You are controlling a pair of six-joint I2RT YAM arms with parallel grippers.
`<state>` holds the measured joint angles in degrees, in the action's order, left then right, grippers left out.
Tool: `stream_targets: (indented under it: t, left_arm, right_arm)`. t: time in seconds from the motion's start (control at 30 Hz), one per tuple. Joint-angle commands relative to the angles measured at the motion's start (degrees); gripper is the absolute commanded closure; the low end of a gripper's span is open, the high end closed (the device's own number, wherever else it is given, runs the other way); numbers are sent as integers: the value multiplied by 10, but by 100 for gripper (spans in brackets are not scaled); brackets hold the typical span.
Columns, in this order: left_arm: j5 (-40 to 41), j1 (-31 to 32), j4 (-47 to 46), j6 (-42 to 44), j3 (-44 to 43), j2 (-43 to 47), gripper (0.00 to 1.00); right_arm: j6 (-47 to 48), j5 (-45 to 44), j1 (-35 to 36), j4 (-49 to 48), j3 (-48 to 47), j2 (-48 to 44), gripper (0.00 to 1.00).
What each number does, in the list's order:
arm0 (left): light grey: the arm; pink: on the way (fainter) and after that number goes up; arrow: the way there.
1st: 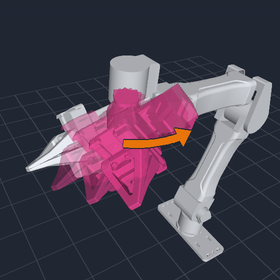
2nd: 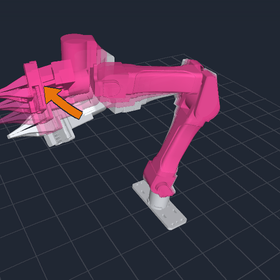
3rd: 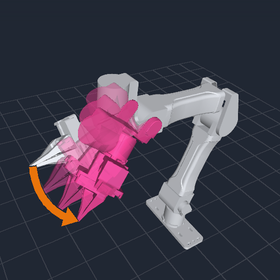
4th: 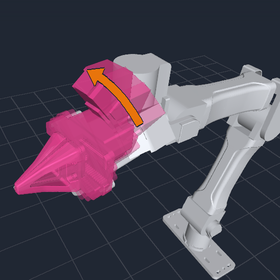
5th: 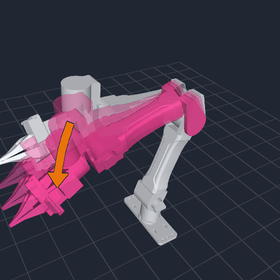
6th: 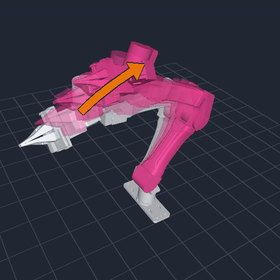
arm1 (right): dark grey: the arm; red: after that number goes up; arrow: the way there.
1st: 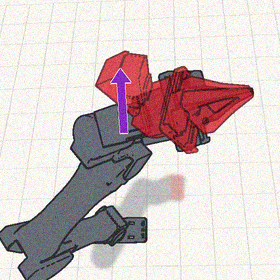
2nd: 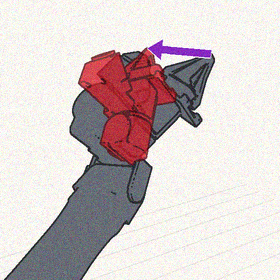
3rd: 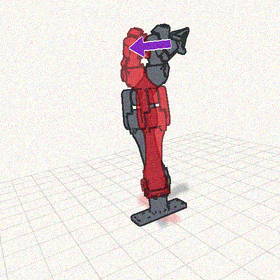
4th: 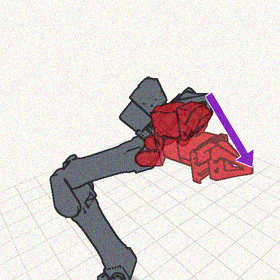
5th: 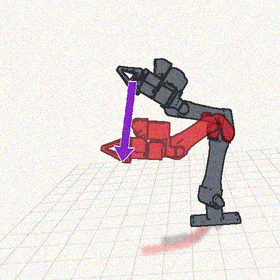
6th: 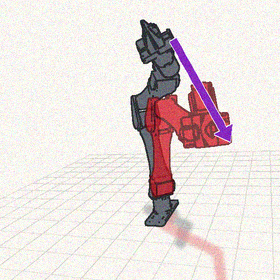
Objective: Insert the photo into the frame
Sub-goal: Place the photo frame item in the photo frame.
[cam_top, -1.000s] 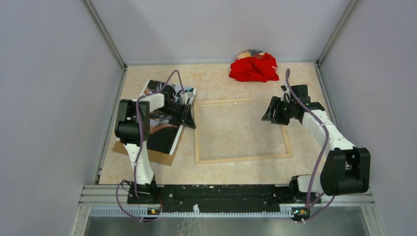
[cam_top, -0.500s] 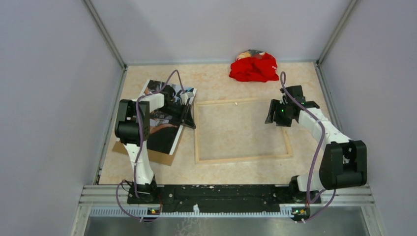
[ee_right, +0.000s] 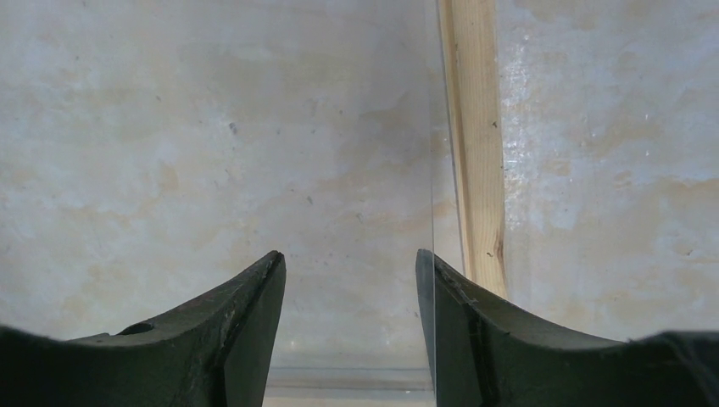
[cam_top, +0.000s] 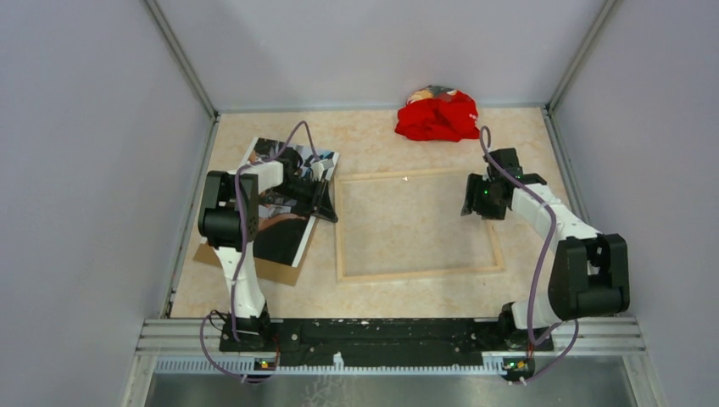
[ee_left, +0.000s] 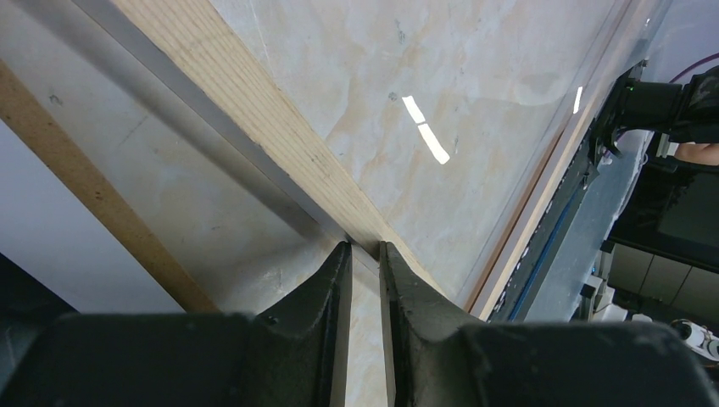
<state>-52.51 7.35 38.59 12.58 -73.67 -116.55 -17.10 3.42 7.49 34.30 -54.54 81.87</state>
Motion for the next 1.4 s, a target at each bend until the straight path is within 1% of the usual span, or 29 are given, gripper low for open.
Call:
stream_targets:
  t: [0.0, 0.23, 0.33, 0.4, 0.67, 1.37]
  left_arm:
    - [-19, 0, -7, 8, 1, -3, 76]
    - [-18, 0, -6, 9, 0, -4, 76]
    - [-18, 0, -6, 9, 0, -5, 76]
    - [-19, 0, -6, 10, 0, -5, 77]
    - [-18, -1, -6, 11, 2, -5, 77]
    - [-16, -1, -4, 15, 3, -7, 78]
  right_arm:
    - [8, -25, 6, -12, -11, 11, 41]
    - [6, -31, 6, -21, -6, 18, 41]
    - [7, -32, 6, -21, -6, 21, 39]
    - [7, -49, 6, -21, -7, 22, 38]
    - [5, -71, 6, -22, -5, 24, 36]
    - [-4, -82, 5, -31, 1, 32, 34]
